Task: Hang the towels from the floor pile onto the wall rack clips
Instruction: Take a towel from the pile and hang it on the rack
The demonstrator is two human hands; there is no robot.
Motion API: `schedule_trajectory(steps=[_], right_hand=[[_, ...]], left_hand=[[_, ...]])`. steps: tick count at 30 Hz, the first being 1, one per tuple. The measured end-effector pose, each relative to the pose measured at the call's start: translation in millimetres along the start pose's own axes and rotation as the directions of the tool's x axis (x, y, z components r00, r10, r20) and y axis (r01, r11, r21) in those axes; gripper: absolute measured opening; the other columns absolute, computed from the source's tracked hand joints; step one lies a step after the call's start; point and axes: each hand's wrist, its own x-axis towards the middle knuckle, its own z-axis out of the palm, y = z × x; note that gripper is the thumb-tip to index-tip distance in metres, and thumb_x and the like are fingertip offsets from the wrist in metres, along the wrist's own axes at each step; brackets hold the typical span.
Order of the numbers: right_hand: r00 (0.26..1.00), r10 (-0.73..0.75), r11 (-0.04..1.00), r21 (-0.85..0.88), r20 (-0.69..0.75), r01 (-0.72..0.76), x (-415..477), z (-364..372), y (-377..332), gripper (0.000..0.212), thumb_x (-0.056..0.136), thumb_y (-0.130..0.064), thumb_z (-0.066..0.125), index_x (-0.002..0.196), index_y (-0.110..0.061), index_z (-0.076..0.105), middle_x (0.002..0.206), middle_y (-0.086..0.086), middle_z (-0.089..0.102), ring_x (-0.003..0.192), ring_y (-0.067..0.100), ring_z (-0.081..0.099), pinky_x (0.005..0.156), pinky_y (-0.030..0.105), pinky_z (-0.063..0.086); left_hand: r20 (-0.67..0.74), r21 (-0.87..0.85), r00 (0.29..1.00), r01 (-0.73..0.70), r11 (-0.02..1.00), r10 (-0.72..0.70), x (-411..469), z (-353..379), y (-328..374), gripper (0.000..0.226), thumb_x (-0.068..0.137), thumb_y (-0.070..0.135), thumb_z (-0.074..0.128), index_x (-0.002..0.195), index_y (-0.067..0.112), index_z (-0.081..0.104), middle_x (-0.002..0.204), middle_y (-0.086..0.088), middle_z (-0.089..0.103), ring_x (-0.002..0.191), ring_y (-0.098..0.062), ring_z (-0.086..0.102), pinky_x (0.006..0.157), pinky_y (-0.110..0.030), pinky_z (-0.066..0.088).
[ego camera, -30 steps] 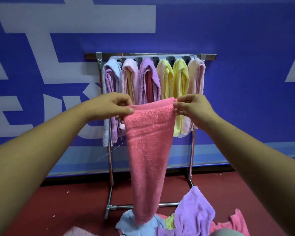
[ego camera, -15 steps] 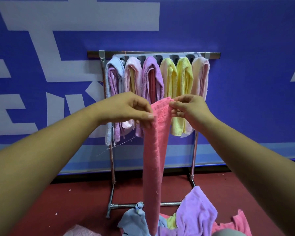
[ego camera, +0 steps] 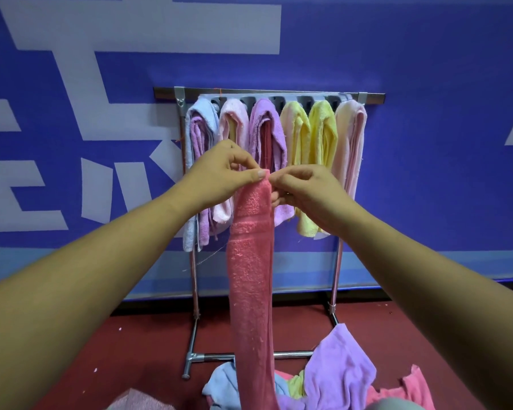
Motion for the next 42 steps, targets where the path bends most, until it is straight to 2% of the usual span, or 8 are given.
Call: schedule_trajectory(steps=[5, 12, 16, 21, 27, 31, 35, 42], right_hand=[[0.999, -0.051, 0.984, -0.171, -0.002, 0.050, -1.6, 7.0, -1.8, 0.021, 0.089, -0.010, 0.072, 0.099, 0.009, 0.071, 0.085, 0.025, 0.070, 0.075, 0.026, 0.062, 0.073, 0.028, 0.056], [0.997, 0.058, 0.996, -0.065, -0.046, -0.061, -1.3, -4.1, 5.3, 0.008, 0.088, 0.000, 0.070, 0.080, -0.002, 0.068, 0.070, 0.008, 0.068, 0.064, 0.019, 0.061, 0.068, 0.028, 0.054], [0.994, 0.084, 0.983, -0.158, -0.069, -0.094, -4.3, -4.5, 13.7, 0.006, 0.091, -0.002, 0.068, 0.086, 0.002, 0.066, 0.076, 0.015, 0.067, 0.069, 0.026, 0.062, 0.077, 0.047, 0.053], [0.989, 0.072, 0.991, -0.106, -0.128, -0.085, -5.9, -4.5, 15.0, 0.011, 0.093, -0.005, 0.066, 0.083, -0.002, 0.063, 0.075, 0.010, 0.065, 0.063, 0.013, 0.058, 0.068, 0.027, 0.052], [0.985, 0.071, 0.983, 0.178, -0.155, -0.043, 0.3, 0.9, 9.9, 0.021, 0.094, 0.004, 0.059, 0.076, -0.009, 0.055, 0.074, 0.012, 0.059, 0.068, 0.020, 0.059, 0.069, 0.032, 0.052], [0.989, 0.139, 0.928, 0.355, -0.051, -0.112, 4.7, 1.0, 2.9, 0.013, 0.094, 0.003, 0.057, 0.107, 0.000, 0.060, 0.091, 0.016, 0.066, 0.075, 0.024, 0.065, 0.076, 0.037, 0.057], [0.976, 0.186, 0.938, 0.275, 0.112, -0.210, 7.3, -4.8, 0.7, 0.034, 0.091, -0.004, 0.065, 0.122, 0.011, 0.061, 0.105, 0.019, 0.069, 0.091, 0.025, 0.067, 0.089, 0.041, 0.056], [0.975, 0.193, 0.981, -0.055, 0.109, -0.188, 16.4, -4.8, -9.5, 0.018, 0.086, -0.001, 0.071, 0.102, 0.004, 0.065, 0.090, 0.014, 0.066, 0.089, 0.027, 0.063, 0.086, 0.038, 0.056]], left_hand=[[0.021, 0.024, 1.000, 0.002, 1.000, -0.003, -2.3, -4.5, 0.4, 0.020, 0.085, 0.039, 0.073, 0.085, 0.019, 0.075, 0.103, 0.000, 0.055, 0.095, -0.010, 0.057, 0.073, -0.013, 0.040], [0.396, 0.208, 0.911, 0.030, 0.978, -0.112, -14.2, -25.3, -17.8, 0.022, 0.084, 0.033, 0.074, 0.092, 0.012, 0.075, 0.116, -0.002, 0.054, 0.104, -0.010, 0.053, 0.089, -0.023, 0.041], [0.336, 0.073, 0.934, 0.107, 0.992, -0.125, -16.7, -27.2, -23.6, 0.017, 0.085, 0.035, 0.074, 0.089, 0.019, 0.073, 0.097, -0.002, 0.070, 0.093, -0.016, 0.066, 0.086, -0.035, 0.051], [0.227, -0.269, 0.959, 0.229, 0.936, -0.170, -19.9, -16.4, -22.7, 0.014, 0.082, 0.014, 0.077, 0.091, 0.007, 0.069, 0.089, -0.020, 0.073, 0.076, -0.018, 0.069, 0.079, -0.033, 0.061], [0.127, -0.440, 0.970, 0.242, 0.865, -0.207, -19.2, -9.5, -16.1, 0.018, 0.087, 0.009, 0.071, 0.103, 0.006, 0.062, 0.086, -0.010, 0.075, 0.081, -0.020, 0.072, 0.077, -0.032, 0.061], [0.048, -0.514, 0.984, 0.173, 0.840, -0.173, -18.0, -1.5, -8.5, 0.018, 0.089, 0.005, 0.068, 0.105, 0.010, 0.059, 0.093, -0.009, 0.076, 0.080, -0.014, 0.070, 0.074, -0.026, 0.059], [0.020, -0.493, 0.981, 0.177, 0.852, -0.192, -16.1, 1.5, -13.4, 0.014, 0.088, 0.007, 0.069, 0.099, 0.010, 0.061, 0.090, -0.008, 0.076, 0.081, -0.014, 0.069, 0.075, -0.028, 0.057], [0.024, -0.479, 0.979, 0.189, 0.857, -0.203, -26.3, 5.7, -38.4, 0.013, 0.088, 0.012, 0.071, 0.098, 0.014, 0.063, 0.092, -0.006, 0.076, 0.090, -0.024, 0.071, 0.092, -0.044, 0.055]])
